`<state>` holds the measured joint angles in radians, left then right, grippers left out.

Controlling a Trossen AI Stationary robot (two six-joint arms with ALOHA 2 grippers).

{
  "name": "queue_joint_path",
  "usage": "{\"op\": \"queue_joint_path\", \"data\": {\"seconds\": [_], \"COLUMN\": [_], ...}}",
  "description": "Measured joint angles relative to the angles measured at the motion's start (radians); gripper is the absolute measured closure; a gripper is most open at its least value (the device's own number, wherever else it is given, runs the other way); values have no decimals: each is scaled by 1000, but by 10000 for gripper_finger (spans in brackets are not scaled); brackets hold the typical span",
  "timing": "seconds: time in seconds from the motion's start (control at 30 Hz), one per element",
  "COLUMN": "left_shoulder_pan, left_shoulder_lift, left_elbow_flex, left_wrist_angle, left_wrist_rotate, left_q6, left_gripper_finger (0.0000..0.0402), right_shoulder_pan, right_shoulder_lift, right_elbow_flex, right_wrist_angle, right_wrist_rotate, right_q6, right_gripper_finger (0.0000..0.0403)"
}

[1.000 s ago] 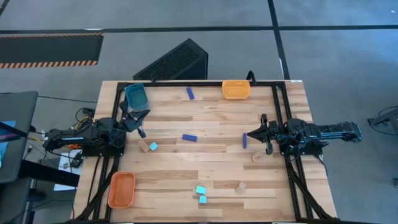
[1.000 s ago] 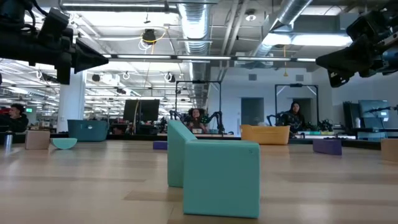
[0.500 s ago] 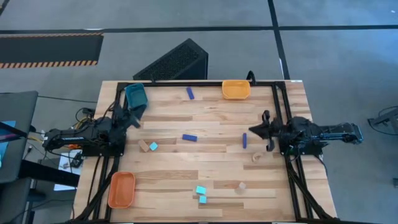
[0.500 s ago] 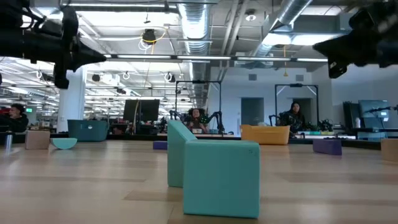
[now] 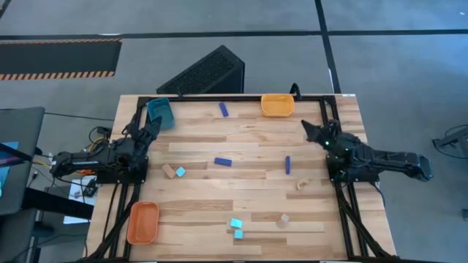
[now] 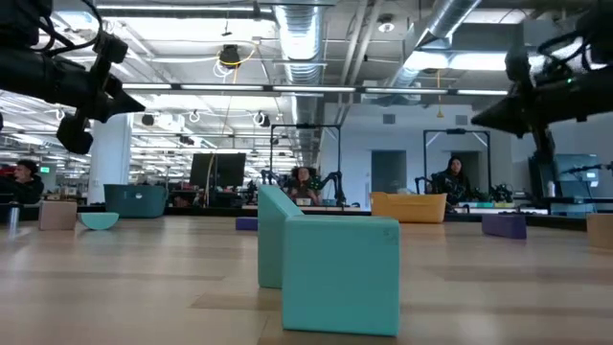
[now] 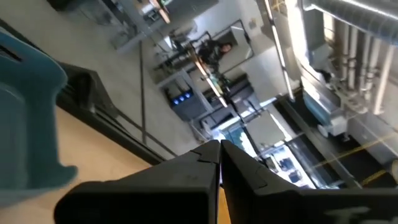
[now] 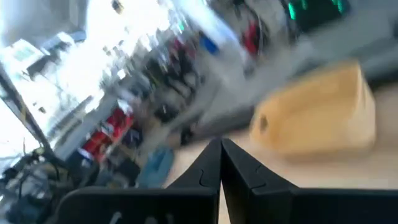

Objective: Sort & place blocks by color
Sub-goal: Put the top blue block into the green bin

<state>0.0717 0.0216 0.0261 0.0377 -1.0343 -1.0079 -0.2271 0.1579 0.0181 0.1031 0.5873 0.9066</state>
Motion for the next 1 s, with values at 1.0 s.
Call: {"op": "queue_joint_path", "data": {"seconds": [1.0], "left_shoulder_pan": [344], "left_shoulder_lift": [1307], "left_elbow_flex": [583], "left_wrist_angle": [116], "left_wrist_rotate": [563], "left_q6": [272], "left_gripper_finger": [258], "right_shoulder_pan": [-251], "right_shoulder_lift": [660], "right_elbow_flex": [536], "right_wrist_angle": [-96], "right_wrist_rotate": [-425], "right_q6": [-78], "right_gripper_finger": [381]}}
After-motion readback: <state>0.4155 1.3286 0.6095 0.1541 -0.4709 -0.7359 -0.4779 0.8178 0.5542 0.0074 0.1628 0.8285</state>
